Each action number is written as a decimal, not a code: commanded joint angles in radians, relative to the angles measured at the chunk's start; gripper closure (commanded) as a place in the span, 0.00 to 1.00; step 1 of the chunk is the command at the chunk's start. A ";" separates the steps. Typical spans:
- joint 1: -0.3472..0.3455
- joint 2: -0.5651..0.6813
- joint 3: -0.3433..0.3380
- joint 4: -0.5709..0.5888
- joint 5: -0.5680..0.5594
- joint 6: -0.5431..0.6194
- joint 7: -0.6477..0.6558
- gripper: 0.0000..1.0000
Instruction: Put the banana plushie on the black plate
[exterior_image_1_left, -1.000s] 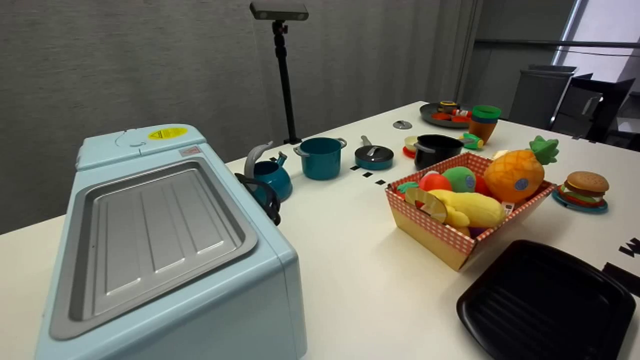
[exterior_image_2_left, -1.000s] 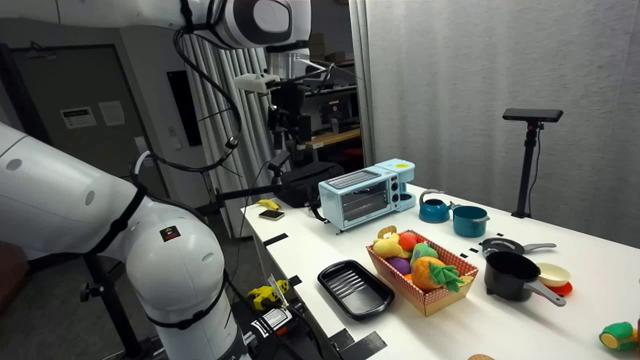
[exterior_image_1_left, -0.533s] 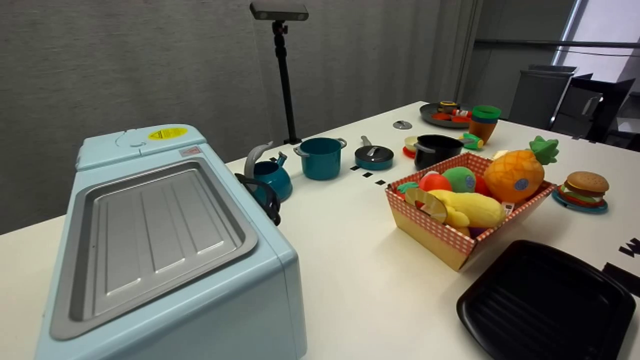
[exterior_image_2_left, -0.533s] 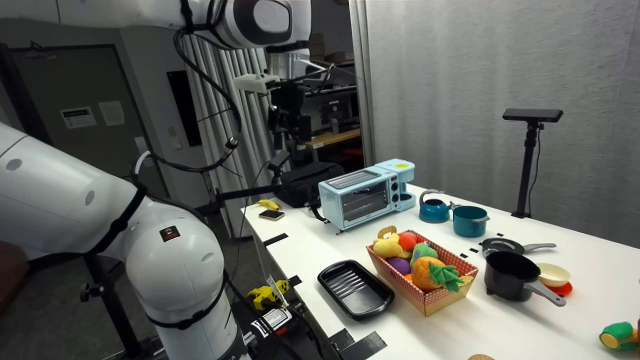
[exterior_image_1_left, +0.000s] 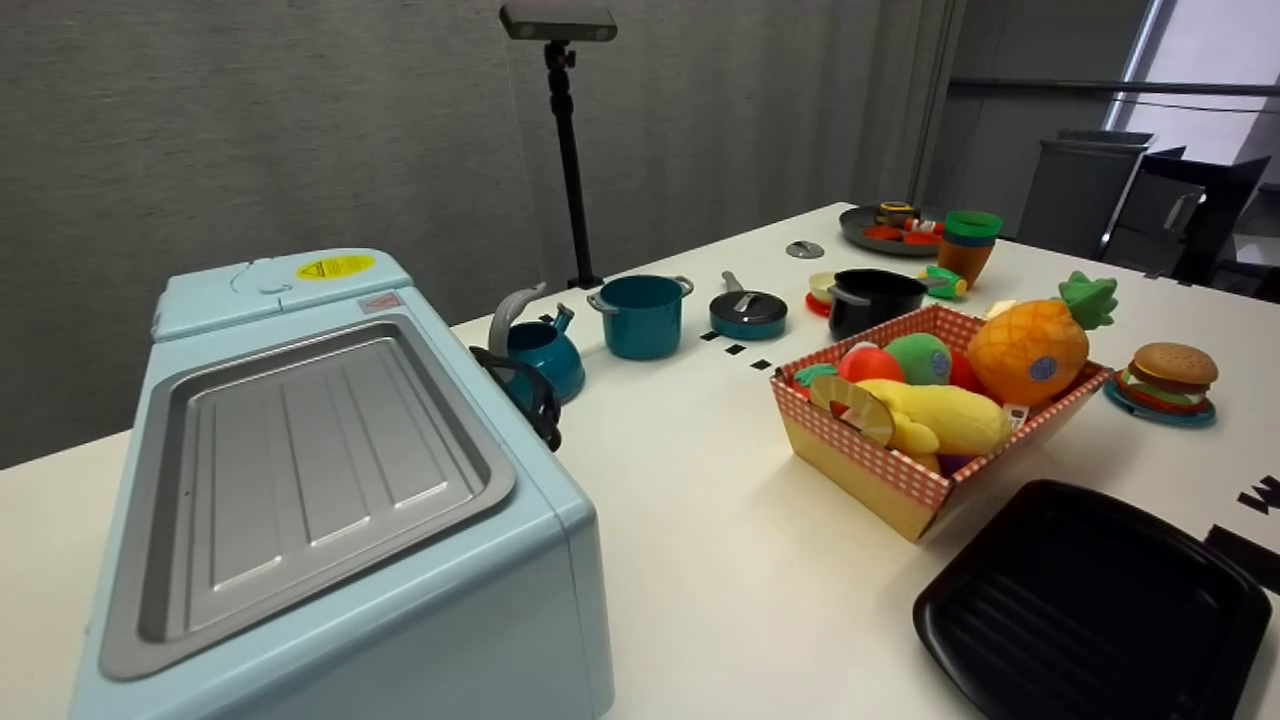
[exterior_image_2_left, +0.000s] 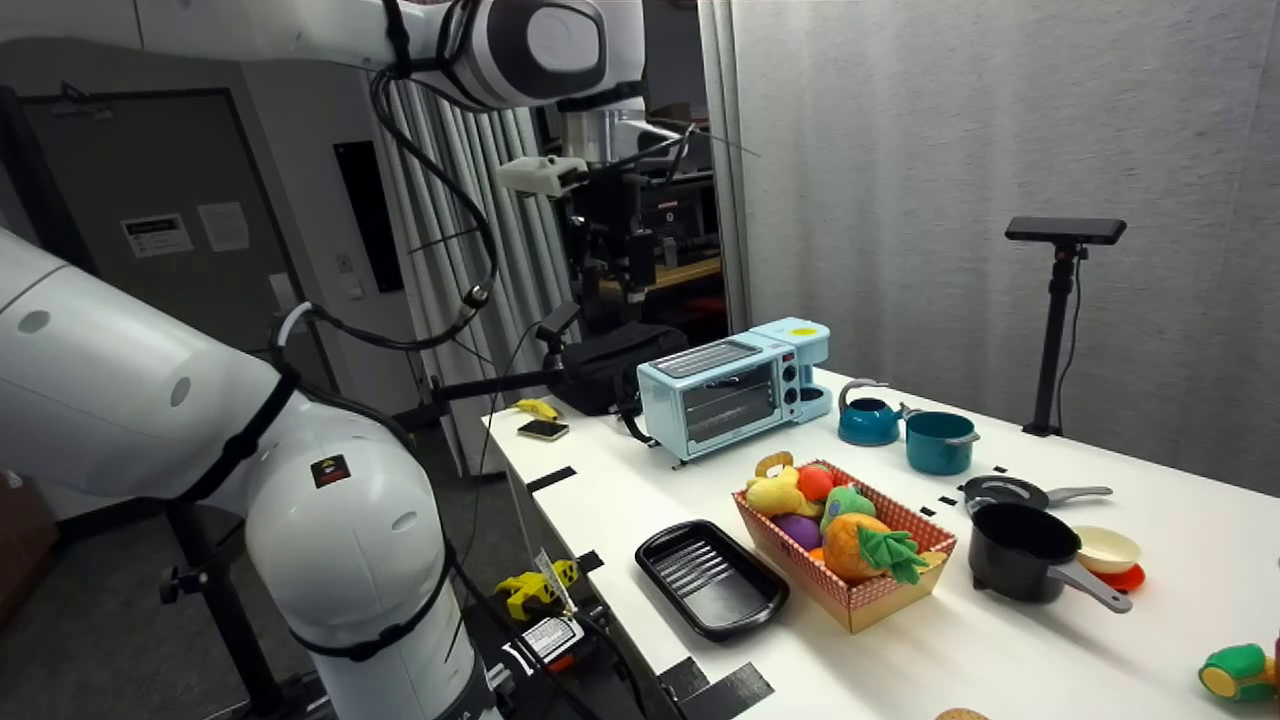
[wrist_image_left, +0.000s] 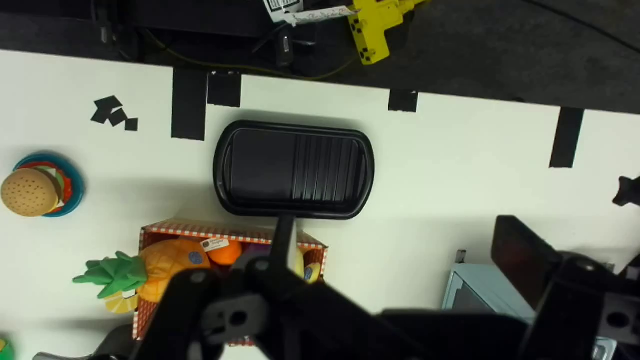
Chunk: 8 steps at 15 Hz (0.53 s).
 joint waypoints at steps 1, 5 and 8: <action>-0.027 0.048 -0.006 -0.009 -0.031 0.111 -0.035 0.00; -0.036 0.122 -0.016 -0.029 -0.062 0.252 -0.043 0.00; -0.026 0.126 -0.014 -0.030 -0.059 0.246 -0.014 0.00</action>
